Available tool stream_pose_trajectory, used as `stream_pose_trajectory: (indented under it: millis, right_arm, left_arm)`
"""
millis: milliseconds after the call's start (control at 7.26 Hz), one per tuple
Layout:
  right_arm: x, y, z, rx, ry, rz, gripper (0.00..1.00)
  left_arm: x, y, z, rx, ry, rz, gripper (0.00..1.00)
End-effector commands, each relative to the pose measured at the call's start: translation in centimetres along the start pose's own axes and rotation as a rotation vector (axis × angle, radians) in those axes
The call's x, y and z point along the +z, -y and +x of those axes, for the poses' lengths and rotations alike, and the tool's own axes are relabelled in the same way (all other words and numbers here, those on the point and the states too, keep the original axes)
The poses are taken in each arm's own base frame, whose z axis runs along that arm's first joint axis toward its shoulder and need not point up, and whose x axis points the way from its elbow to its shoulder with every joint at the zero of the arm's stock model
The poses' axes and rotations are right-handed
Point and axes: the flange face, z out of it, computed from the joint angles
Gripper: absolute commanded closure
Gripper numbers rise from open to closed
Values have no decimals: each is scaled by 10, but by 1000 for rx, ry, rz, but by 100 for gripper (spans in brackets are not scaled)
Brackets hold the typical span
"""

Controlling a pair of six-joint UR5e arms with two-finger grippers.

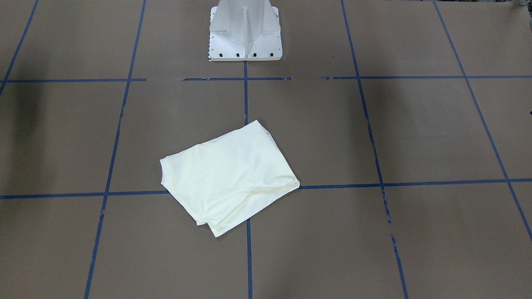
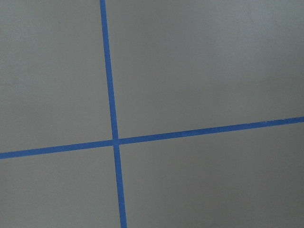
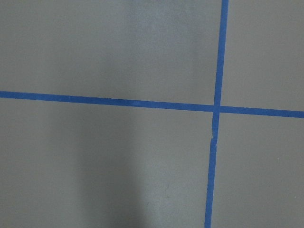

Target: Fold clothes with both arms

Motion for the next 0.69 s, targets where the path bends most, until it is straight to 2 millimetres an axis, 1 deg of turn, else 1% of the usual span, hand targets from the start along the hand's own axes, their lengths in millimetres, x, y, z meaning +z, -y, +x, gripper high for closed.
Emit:
stream_pose_trajectory:
  millis: [0, 551]
  right_arm:
    - [-2, 1, -2, -3, 1, 3, 0]
    - [-1, 4, -1, -5, 0, 2, 0]
  left_arm:
    - [-2, 1, 2, 5, 1, 4, 0]
    - [-3, 0, 3, 6, 0, 6, 0]
